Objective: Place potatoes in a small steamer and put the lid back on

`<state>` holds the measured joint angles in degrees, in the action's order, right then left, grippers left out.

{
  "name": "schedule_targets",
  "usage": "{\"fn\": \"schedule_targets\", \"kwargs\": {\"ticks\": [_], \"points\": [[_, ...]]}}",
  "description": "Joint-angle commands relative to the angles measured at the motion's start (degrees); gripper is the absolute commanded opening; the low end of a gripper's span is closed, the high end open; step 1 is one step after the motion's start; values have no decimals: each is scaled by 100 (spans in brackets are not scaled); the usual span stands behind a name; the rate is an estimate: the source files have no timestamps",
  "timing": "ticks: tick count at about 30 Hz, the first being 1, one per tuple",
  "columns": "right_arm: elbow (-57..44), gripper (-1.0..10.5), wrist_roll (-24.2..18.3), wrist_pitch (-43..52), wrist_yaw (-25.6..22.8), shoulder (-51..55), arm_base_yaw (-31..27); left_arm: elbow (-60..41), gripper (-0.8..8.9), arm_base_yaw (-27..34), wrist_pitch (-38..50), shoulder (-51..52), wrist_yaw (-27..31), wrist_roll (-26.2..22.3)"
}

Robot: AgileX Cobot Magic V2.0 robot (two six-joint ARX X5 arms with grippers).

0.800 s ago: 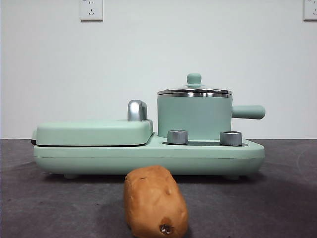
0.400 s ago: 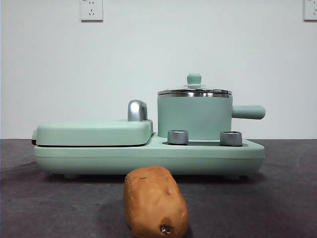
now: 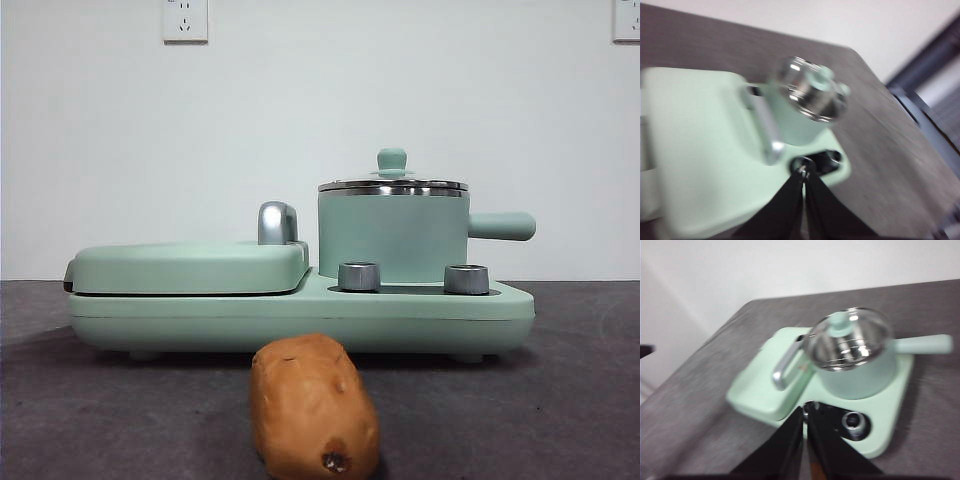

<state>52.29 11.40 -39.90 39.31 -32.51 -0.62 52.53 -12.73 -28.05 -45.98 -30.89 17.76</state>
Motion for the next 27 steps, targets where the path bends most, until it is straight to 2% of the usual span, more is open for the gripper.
{"fn": "schedule_targets", "kwargs": {"ticks": [1, 4, 9, 11, 13, 15, 18, 23, 27], "points": [[284, 11, -321, -90, 293, -291, 13, 376, 8, -181, 26, -317, -398, -352], [387, 11, -328, 26, 509, -498, 13, 595, 8, -343, 44, -588, -516, -446], [389, 16, -328, 103, 472, -599, 13, 634, 19, -485, 160, -804, -511, -533], [389, 62, -330, 66, 391, -597, 13, 634, 70, -494, 164, -863, -507, -535], [389, 172, -328, 66, 376, -597, 13, 634, 158, -496, 208, -922, -505, -531], [389, 290, -330, 66, 376, -597, 13, 634, 285, -496, 264, -979, -505, -531], [389, 408, -330, 66, 376, -597, 13, 634, 447, -496, 382, -1058, -505, -527], [389, 435, -328, 68, 376, -597, 13, 634, 536, -505, 396, -1158, -505, -435], [389, 435, -310, 68, 378, -597, 13, 636, 535, -614, 595, -1283, -507, -232]]}}
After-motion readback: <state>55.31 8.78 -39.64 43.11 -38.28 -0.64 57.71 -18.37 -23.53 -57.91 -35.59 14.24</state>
